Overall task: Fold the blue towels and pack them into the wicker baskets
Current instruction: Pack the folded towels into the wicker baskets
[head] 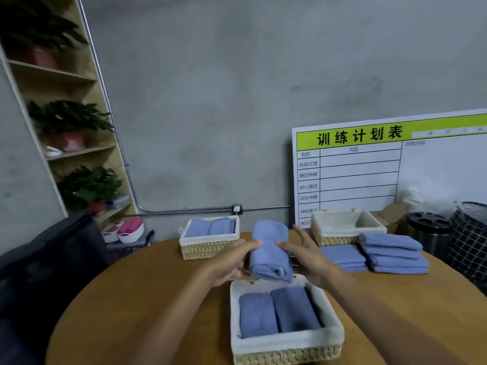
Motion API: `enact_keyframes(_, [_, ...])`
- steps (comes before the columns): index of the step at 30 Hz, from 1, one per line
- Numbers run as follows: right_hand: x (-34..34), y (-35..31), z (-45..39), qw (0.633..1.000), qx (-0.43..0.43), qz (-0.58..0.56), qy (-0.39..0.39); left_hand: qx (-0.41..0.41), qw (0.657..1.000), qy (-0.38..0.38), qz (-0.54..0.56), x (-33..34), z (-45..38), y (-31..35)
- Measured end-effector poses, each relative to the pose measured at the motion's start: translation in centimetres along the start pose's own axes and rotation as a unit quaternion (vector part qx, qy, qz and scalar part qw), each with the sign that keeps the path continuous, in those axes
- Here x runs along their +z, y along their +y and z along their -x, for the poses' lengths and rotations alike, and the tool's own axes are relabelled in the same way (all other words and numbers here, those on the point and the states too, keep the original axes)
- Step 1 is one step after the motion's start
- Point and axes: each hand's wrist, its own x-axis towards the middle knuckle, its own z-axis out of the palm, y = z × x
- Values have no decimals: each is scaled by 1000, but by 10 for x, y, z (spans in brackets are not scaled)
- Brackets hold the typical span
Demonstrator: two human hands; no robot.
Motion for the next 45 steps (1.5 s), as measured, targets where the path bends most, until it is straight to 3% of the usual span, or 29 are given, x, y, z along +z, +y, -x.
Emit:
enact_keyframes(5, [16,27,18,989,46,128,-58,12,982,59,-182,-19,34,-39])
enact_keyframes(11, [25,59,25,970,64,199,-127,4,958,-19,-287,-28,40,-64])
enact_keyframes(14, [23,70,23,959,61,239,-138,18,917,-3,-397,-26,32,-69])
enact_keyframes(21, [14,90,18,910,-32,388,-141,62,816,25,-573,-17,19,-86])
enact_keyframes(26, [21,89,15,860,-144,475,-117,124,778,71,-612,-22,23,-89])
enact_keyframes(29, [13,82,9,857,-195,465,-107,136,781,37,-609,-26,26,-83])
enact_keyframes(31, [8,76,8,851,-201,453,-173,106,776,11,-621,-26,29,-86])
enact_keyframes(34, [4,75,11,810,-154,502,-261,92,753,24,-652,-23,31,-94])
enact_keyframes(38, [-1,86,8,758,-159,577,-261,86,726,44,-681,-13,33,-99])
enact_keyframes(40, [0,80,7,751,-159,584,-264,74,740,33,-667,-13,34,-95])
enact_keyframes(43, [0,64,8,782,-95,544,-289,38,792,-3,-609,-24,35,-79])
enact_keyframes(45, [0,59,9,781,-70,544,-300,25,786,-17,-618,-27,35,-74])
